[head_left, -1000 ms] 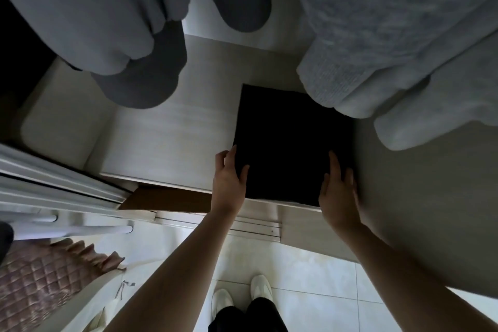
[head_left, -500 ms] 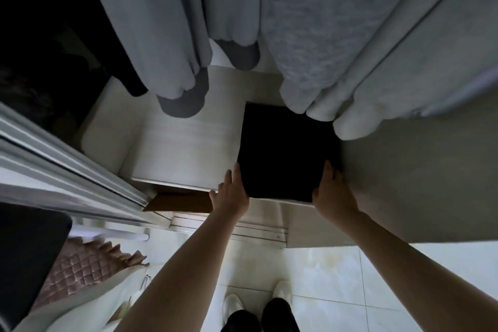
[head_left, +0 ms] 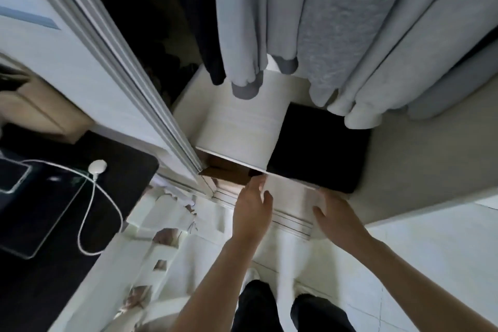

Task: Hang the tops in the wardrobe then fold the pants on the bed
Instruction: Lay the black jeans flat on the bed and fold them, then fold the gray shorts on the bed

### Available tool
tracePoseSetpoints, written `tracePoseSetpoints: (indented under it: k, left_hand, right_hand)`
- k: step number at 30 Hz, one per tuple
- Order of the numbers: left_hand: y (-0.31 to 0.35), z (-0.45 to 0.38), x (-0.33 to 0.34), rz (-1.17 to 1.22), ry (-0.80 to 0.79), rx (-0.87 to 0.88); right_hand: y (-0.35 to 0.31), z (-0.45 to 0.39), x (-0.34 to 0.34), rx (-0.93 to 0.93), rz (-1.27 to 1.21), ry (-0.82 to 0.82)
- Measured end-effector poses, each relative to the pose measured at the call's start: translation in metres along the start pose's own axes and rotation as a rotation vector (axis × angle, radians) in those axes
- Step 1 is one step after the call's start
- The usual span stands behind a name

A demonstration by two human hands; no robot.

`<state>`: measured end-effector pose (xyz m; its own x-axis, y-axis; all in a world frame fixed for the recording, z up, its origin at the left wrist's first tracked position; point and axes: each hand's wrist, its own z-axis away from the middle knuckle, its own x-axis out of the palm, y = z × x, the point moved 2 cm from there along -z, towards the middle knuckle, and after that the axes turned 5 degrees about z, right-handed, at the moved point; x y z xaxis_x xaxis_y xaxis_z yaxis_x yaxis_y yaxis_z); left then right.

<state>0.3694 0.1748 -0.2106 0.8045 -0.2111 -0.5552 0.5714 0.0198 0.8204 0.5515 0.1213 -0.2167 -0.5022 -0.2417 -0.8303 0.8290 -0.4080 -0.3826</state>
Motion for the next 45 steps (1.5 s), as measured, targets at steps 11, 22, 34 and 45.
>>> tracePoseSetpoints:
  k: [11, 22, 34, 45]
  left_hand:
    - [0.012, 0.155, 0.016, 0.069, 0.566, -0.334]
    - [0.010, 0.369, 0.047, 0.316, 1.112, -0.723]
    - [-0.022, 0.670, 0.145, 0.410, 1.576, -1.127]
    - [-0.032, 0.957, 0.263, 0.467, 1.992, -1.545]
  right_hand:
    - [-0.019, 0.051, 0.010, -0.593, 0.138, -0.167]
    - [-0.035, 0.201, 0.082, -1.124, 0.336, -0.463]
    - [-0.012, 0.474, 0.210, -1.620, 0.589, -0.747]
    - [0.079, 0.706, 0.319, -1.875, 0.903, -1.015]
